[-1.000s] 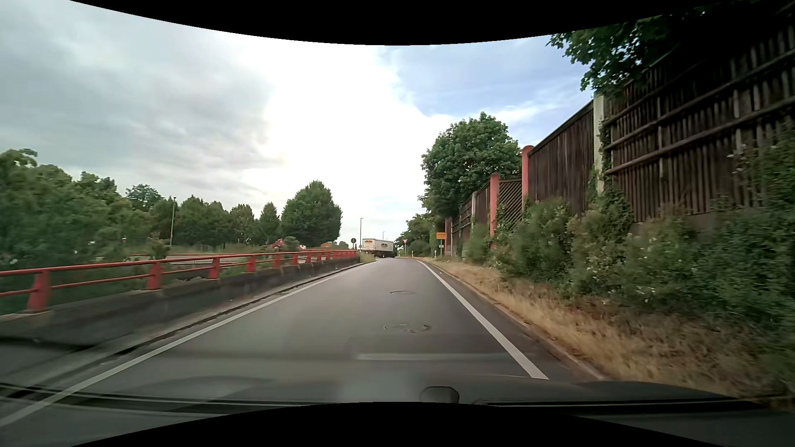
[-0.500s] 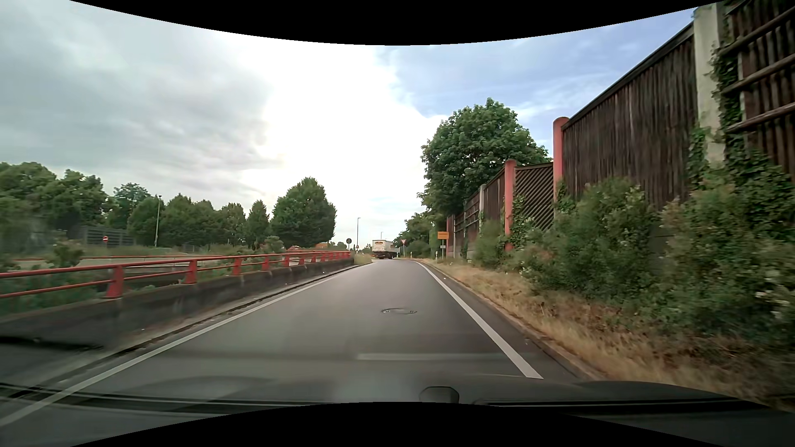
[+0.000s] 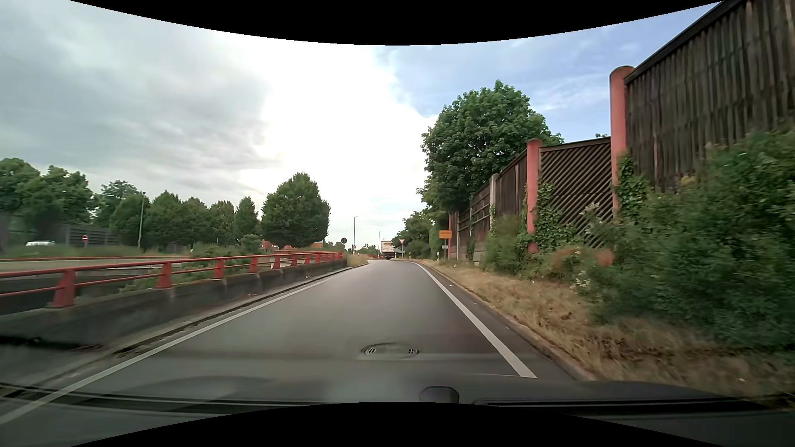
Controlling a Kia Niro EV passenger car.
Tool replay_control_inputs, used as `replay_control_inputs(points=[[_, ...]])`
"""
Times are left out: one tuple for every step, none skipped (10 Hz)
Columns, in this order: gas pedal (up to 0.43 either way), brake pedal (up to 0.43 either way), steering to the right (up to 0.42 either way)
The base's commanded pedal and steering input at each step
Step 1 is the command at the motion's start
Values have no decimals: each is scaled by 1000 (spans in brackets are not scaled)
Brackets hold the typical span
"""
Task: Follow the waypoints while adhering to traffic rules and regulations
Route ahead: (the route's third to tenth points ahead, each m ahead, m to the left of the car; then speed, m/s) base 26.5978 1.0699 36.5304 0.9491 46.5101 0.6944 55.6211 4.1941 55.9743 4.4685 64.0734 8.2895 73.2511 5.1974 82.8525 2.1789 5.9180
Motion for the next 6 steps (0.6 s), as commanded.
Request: replay_control_inputs(points=[[138,0,4],[138,0,4],[138,0,4],[138,0,4],[138,0,4],[138,0,4]])
